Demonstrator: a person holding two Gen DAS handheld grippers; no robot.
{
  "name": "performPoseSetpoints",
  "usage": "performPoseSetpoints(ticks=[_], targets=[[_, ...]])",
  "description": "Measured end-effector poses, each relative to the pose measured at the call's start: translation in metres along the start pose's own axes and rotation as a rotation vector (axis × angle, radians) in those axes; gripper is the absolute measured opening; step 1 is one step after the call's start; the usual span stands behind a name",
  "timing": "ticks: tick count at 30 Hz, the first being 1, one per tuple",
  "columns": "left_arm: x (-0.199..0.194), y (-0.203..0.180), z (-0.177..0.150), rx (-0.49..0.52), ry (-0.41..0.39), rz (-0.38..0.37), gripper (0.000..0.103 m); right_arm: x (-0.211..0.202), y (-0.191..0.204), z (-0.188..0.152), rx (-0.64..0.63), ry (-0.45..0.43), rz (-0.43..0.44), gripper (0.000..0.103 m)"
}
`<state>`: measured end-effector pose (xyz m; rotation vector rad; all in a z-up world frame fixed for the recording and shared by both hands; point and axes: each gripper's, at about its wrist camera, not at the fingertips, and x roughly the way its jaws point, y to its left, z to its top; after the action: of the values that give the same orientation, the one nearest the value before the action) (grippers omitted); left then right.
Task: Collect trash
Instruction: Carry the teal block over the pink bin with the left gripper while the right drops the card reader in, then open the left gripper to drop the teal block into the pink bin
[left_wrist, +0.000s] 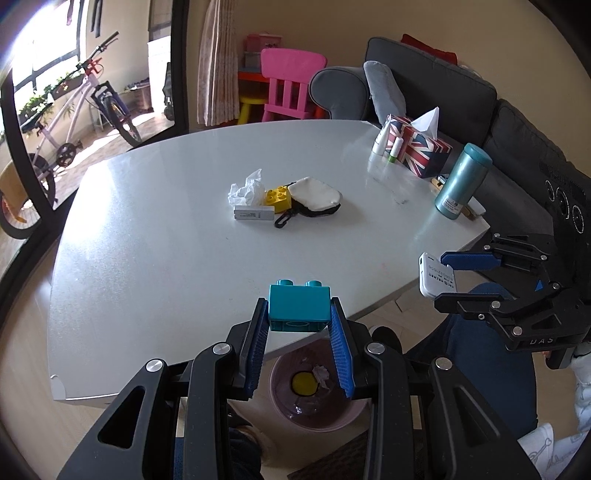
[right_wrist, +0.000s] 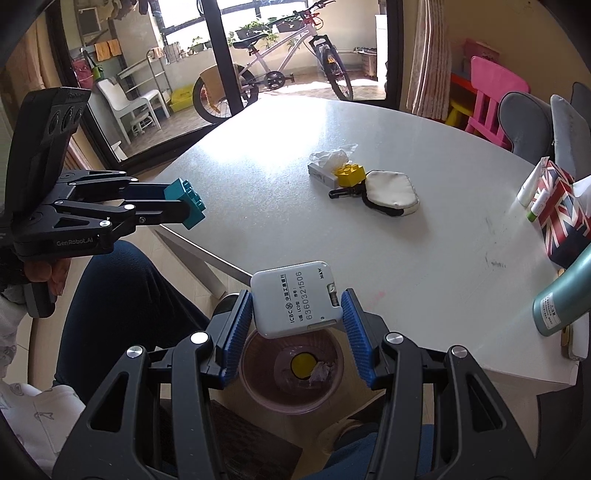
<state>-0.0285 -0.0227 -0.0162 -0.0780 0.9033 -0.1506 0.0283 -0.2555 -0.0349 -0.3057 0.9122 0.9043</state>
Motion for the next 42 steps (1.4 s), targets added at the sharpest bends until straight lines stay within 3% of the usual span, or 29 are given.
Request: performPoseSetpoints(ticks=[9, 10, 11, 12, 16, 42], targets=[[-0.002, -0.006, -0.004, 0.004, 0.009, -0.014, 0.033, 0.003, 0.011, -0.008, -0.018, 0.015, 0.037, 0.051], [-0.002, -0.006, -0.003, 0.006, 0.009, -0.013, 0.033, 0.003, 0.012, -0.007, -0.020, 0.011, 0.035, 0.060], [-0.003, -0.007, -0.003, 0.008, 0.008, -0.014, 0.033, 0.002, 0.011, -0.007, -0.019, 0.005, 0.032, 0.076], [-0.003, -0.008, -0.002, 0.011, 0.008, -0.015, 0.033, 0.000, 0.009, -0.005, -0.016, -0.004, 0.029, 0.083], [-0.004, -0.010, -0.002, 0.020, 0.009, -0.018, 0.033, -0.006, 0.003, 0.000, -0.004, -0.018, -0.001, 0.091], [0.005, -0.028, -0.012, 0.074, 0.055, -0.073, 0.033, -0.014, -0.022, 0.004, 0.067, -0.041, -0.061, 0.093]])
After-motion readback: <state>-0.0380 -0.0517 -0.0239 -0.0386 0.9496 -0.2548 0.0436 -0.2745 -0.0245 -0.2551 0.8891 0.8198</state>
